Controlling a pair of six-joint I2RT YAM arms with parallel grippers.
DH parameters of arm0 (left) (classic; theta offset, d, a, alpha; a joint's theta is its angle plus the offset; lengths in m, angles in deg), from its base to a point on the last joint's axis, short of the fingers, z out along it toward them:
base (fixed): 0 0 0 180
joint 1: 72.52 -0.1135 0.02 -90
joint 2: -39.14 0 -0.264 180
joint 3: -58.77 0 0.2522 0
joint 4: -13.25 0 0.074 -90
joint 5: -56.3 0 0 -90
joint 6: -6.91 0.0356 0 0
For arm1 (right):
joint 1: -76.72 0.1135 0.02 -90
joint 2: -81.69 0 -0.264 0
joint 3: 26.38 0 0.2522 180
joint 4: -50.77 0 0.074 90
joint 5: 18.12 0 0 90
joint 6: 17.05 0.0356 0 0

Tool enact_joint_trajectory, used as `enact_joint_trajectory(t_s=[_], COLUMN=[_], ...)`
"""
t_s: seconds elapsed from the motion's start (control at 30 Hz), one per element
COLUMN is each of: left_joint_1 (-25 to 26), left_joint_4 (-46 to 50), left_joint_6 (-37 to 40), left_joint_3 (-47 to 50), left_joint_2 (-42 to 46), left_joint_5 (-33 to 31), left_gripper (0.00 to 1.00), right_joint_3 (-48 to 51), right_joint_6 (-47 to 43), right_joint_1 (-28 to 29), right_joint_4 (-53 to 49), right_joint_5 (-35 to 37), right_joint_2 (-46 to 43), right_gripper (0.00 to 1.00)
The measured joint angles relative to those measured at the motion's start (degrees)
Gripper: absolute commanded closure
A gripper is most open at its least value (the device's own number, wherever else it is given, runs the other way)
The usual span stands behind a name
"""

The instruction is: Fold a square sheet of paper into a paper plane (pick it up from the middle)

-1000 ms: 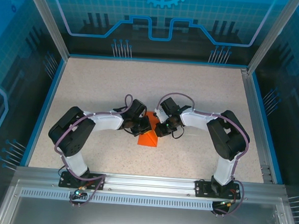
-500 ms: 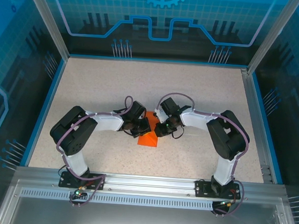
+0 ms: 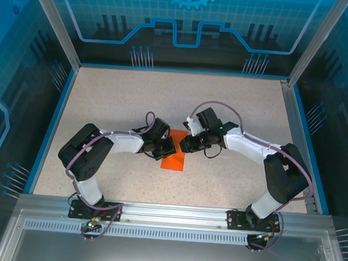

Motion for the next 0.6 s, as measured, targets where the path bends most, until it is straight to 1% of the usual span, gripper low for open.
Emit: enact_joint_trajectory(t_s=[0.07,0.2,0.43,0.6], left_joint_1=[0.0,0.0,0.0,0.0], left_joint_4=[0.0,0.0,0.02,0.02], left_joint_6=[0.02,0.2,0.22,0.22], left_joint_3=[0.0,0.0,0.0,0.0], left_joint_2=[0.0,-0.02,-0.02,-0.02], left_joint_5=[0.0,0.0,0.0,0.0], left_gripper=[1.0,1.0,1.0,1.0], right_joint_3=[1.01,2.97,4.35,4.28], right_joint_6=[1.27,4.66,8.22,9.38], right_joint_1=[0.48,1.31,2.01,2.27], right_joint_4=[0.7,2.45,4.52,5.46], right_joint_5=[-2.01,-5.31,-8.24,-8.76], right_joint_2=[0.26,2.67,7.91,9.44], right_gripper=[0.89,0.93,0.92,0.92])
